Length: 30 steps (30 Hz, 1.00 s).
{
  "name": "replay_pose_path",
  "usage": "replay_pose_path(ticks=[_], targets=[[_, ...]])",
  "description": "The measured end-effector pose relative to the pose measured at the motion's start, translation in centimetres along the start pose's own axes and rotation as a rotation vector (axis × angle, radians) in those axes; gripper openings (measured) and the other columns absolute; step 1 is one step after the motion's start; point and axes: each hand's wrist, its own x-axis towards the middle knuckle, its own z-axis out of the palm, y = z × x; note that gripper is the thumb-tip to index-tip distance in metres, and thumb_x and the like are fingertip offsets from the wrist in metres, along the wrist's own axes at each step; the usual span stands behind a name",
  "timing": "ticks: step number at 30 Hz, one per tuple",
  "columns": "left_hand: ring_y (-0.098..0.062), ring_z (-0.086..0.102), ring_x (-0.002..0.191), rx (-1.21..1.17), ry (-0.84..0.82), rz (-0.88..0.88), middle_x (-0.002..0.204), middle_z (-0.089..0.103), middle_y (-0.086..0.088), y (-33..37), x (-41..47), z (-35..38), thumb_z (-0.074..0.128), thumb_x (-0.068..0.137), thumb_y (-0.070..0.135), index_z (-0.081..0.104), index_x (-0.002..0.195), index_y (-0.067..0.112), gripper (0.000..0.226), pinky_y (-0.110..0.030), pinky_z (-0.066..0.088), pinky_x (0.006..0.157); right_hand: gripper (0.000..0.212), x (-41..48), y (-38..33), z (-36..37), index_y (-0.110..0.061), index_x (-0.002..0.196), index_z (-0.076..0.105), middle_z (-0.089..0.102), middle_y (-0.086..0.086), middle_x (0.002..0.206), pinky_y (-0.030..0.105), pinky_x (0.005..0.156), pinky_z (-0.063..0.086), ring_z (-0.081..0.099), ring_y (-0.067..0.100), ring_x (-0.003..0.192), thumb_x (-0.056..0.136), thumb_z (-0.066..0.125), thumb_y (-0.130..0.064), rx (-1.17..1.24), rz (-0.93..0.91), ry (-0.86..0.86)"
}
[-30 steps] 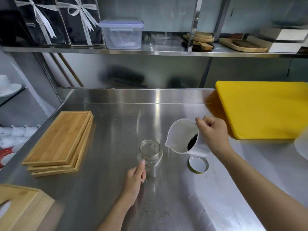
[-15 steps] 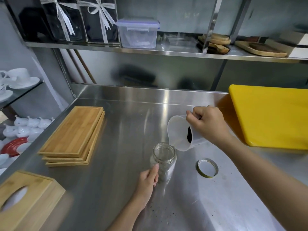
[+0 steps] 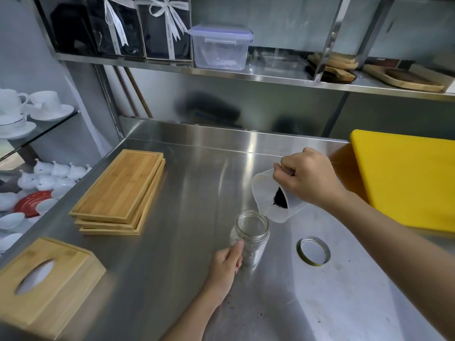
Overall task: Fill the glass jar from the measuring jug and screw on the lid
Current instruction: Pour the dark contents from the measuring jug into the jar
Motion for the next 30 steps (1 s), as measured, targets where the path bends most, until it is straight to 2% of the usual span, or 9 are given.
replay_pose_path(ticks=[3,6,9,15,22,26,30], targets=[[-0.007,0.027,0.044,0.001,-0.005,-0.002,0.040,0.032,0.010,0.0,0.0,0.0,0.049,0.093,0.030,0.034,0.048,0.017,0.049,-0.015,0.025,0.047,0.038,0.4,-0.2,0.2,-0.015,0.049,0.025,0.024,0.001,0.042,0.027,0.048,0.035,0.016,0.027,0.041,0.075,0.052,-0.015,-0.003,-0.126,0.050],[-0.007,0.026,0.044,-0.006,-0.011,-0.008,0.040,0.031,0.011,0.0,0.0,0.0,0.051,0.092,0.034,0.032,0.047,0.018,0.051,-0.017,0.024,0.047,0.039,0.5,-0.4,0.3,-0.014,0.049,0.025,0.033,0.009,0.037,0.031,0.048,0.041,0.017,0.026,0.041,0.073,0.055,-0.011,-0.015,-0.159,0.046],[-0.007,0.026,0.044,-0.008,-0.011,0.004,0.040,0.031,0.011,0.1,-0.1,0.0,0.052,0.082,0.044,0.032,0.046,0.019,0.049,-0.017,0.024,0.047,0.038,0.6,-0.4,0.5,-0.015,0.049,0.026,0.041,0.011,0.036,0.029,0.048,0.040,0.019,0.025,0.040,0.076,0.052,-0.014,-0.030,-0.178,0.061],[-0.008,0.026,0.046,0.014,-0.010,0.008,0.042,0.029,0.010,-0.1,-0.3,-0.1,0.050,0.078,0.048,0.031,0.047,0.020,0.046,-0.020,0.024,0.049,0.034,0.8,-0.6,0.6,-0.016,0.049,0.023,0.038,0.010,0.035,0.025,0.048,0.034,0.017,0.025,0.041,0.076,0.044,-0.018,-0.043,-0.211,0.090],[-0.008,0.025,0.046,0.010,-0.012,0.002,0.042,0.029,0.011,-0.1,-0.3,-0.1,0.050,0.078,0.048,0.031,0.050,0.019,0.045,-0.020,0.023,0.049,0.039,0.9,-0.7,0.6,-0.012,0.042,0.030,0.041,0.010,0.035,0.021,0.053,0.023,0.023,0.029,0.037,0.073,0.054,-0.012,-0.105,-0.242,0.067],[-0.009,0.024,0.047,0.015,-0.013,0.003,0.043,0.027,0.011,-0.1,-0.3,0.0,0.049,0.079,0.049,0.030,0.050,0.018,0.046,-0.020,0.022,0.049,0.034,1.1,-1.2,0.6,-0.018,0.049,0.023,0.037,0.009,0.035,0.022,0.050,0.029,0.017,0.025,0.041,0.074,0.045,-0.016,-0.058,-0.301,0.090],[-0.008,0.024,0.046,-0.009,-0.004,-0.004,0.044,0.027,0.011,-0.2,-0.3,0.0,0.053,0.084,0.047,0.030,0.052,0.018,0.049,-0.019,0.022,0.049,0.033,1.1,-1.4,0.8,-0.019,0.049,0.023,0.036,0.009,0.034,0.023,0.046,0.033,0.022,0.028,0.035,0.074,0.044,-0.015,-0.044,-0.341,0.087]])
